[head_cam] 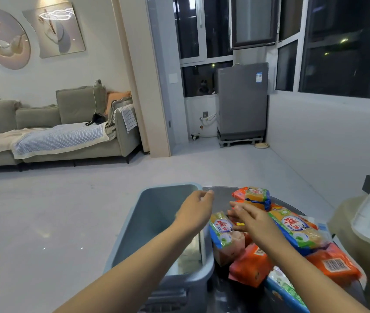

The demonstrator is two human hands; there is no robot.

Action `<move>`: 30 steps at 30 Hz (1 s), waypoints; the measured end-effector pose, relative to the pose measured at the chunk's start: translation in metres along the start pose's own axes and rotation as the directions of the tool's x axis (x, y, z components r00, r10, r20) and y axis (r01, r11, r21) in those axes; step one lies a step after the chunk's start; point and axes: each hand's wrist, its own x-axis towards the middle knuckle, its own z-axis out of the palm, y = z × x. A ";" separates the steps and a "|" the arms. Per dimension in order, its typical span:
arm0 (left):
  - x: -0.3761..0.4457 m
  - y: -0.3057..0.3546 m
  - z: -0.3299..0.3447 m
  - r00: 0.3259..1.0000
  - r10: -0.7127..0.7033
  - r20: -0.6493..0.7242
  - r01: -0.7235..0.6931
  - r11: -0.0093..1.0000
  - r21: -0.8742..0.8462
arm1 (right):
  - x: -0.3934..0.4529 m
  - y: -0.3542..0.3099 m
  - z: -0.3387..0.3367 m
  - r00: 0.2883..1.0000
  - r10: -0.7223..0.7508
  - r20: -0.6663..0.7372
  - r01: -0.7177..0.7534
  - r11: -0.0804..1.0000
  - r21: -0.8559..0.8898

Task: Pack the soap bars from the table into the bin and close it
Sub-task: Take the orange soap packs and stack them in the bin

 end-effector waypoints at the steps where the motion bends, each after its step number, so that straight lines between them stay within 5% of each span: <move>1: 0.000 0.004 0.008 1.000 0.001 0.000 -0.001 1.000 0.009 | -0.001 0.001 -0.007 0.999 -0.034 -0.030 0.032 0.998 -0.053; 7: 0.006 0.024 0.056 0.986 0.163 -0.033 -0.155 0.974 0.167 | -0.004 0.012 -0.049 0.971 -0.163 -0.172 0.117 0.961 -0.250; 13: 0.046 0.036 0.098 0.996 0.045 0.071 -0.056 0.987 0.154 | 0.017 0.032 -0.079 0.957 -0.154 -0.244 0.060 0.933 -0.356; 23: 0.118 0.024 0.136 0.991 -0.068 0.119 0.026 0.946 0.322 | 0.074 0.048 -0.095 0.992 0.025 -0.121 -0.088 0.829 -0.552; 30: 0.144 0.014 0.151 0.965 -0.166 0.204 0.128 0.974 0.187 | 0.103 0.052 -0.096 0.985 0.171 0.023 -0.133 0.833 -0.537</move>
